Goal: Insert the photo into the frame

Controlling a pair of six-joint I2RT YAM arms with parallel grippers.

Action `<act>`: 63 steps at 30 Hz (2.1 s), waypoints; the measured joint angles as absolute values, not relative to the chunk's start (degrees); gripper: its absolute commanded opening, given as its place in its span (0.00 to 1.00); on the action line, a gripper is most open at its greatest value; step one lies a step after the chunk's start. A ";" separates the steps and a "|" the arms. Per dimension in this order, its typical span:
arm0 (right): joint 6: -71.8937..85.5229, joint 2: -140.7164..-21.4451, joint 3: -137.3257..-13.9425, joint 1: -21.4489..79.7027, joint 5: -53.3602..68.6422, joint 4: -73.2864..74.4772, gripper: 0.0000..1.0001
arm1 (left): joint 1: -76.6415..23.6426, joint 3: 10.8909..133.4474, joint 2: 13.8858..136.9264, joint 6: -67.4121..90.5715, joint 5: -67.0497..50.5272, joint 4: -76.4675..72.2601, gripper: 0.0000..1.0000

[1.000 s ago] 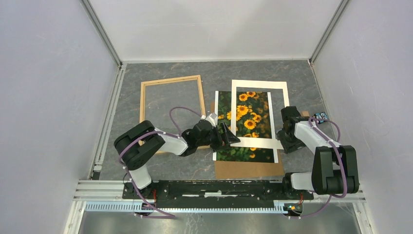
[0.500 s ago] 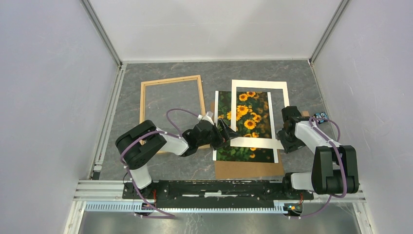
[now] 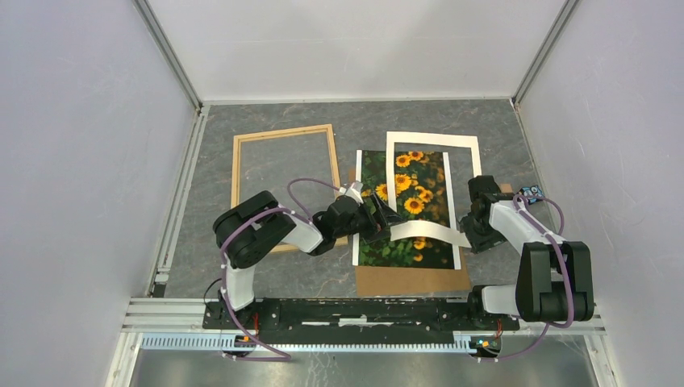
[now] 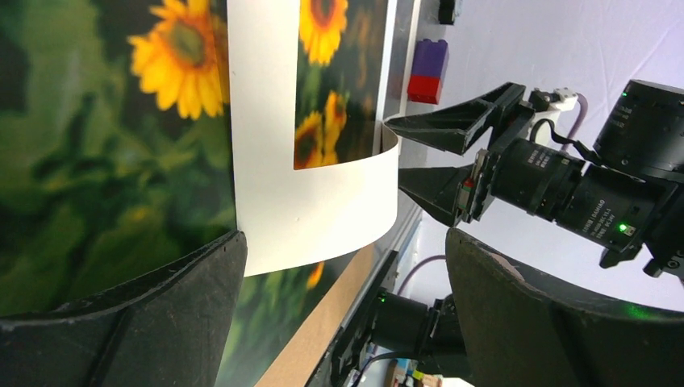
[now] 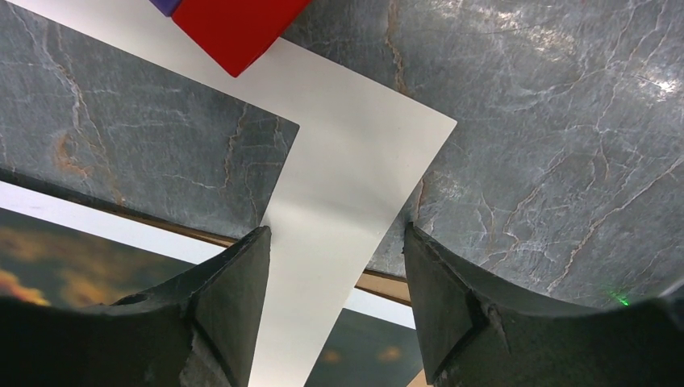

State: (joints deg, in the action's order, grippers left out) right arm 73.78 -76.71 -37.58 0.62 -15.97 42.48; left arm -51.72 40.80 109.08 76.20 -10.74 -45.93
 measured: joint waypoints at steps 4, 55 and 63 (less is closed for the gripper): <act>73.38 -76.71 -37.47 0.62 -15.90 42.35 0.68 | -51.72 41.89 111.42 77.52 -13.65 -48.69 1.00; 17.06 -85.93 -50.61 15.84 -3.40 18.50 0.88 | -47.64 54.81 84.07 50.22 -15.70 3.75 1.00; 17.12 -92.68 -55.70 11.77 10.52 9.50 0.79 | -42.37 63.22 92.40 49.21 -20.29 8.05 1.00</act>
State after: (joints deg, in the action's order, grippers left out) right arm 17.12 -92.68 -55.70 11.77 10.52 9.50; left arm -42.37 63.22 92.40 49.21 -20.29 8.05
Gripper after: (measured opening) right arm 0.835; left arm 0.996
